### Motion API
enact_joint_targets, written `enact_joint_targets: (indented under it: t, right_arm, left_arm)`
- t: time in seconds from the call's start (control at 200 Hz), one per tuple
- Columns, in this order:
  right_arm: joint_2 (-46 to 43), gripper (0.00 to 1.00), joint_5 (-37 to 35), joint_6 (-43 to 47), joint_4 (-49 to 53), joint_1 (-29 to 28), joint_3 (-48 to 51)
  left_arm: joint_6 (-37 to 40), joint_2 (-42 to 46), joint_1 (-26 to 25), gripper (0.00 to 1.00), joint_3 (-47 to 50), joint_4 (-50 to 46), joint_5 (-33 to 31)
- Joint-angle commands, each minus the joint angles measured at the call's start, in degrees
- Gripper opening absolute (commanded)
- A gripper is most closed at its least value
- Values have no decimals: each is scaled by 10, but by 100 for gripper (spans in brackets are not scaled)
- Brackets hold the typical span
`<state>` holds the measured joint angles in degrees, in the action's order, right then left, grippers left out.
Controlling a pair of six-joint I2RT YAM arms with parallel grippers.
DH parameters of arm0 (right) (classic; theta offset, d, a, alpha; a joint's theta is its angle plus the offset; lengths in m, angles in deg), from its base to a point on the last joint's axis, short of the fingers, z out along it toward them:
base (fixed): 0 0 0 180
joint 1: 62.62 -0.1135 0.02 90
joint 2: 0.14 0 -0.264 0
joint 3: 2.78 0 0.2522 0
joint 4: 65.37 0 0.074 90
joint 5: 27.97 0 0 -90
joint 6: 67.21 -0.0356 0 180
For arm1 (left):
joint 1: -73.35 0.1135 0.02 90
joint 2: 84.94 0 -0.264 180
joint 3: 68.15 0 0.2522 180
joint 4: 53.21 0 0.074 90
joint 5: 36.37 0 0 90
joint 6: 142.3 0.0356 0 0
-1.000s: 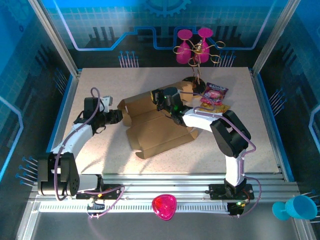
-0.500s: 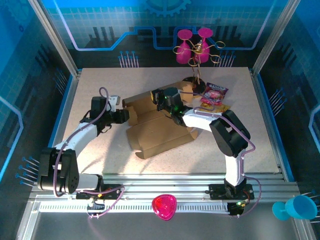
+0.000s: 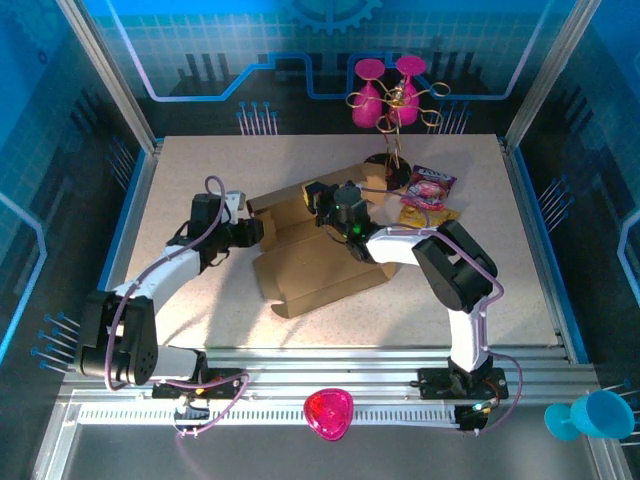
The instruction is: Fold the paper box
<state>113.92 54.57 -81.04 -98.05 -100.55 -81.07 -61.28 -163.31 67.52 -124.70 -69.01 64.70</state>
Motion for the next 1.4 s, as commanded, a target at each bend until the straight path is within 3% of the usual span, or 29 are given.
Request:
enact_joint_targets:
  t: [0.0,0.47,0.865,1.036,1.146,1.396]
  right_arm:
    - [27,0,-2,7,-21,-5,19]
    - [38,0,-1,-9,-43,-7,31]
    - [51,0,5,-17,-43,-5,12]
    - [54,0,5,-22,-46,-3,12]
    - [54,0,5,-24,-46,-1,11]
    - [54,0,6,-27,-40,1,-3]
  left_arm:
    - [-21,-10,-8,49,-1,14,-48]
    - [-66,-54,-46,52,-39,-13,-131]
    - [-150,-106,-84,51,-74,-43,-271]
    - [-177,-127,-85,48,-83,-44,-293]
    - [-192,-140,-86,42,-90,-46,-295]
    - [-226,-162,-102,12,-98,-65,-314]
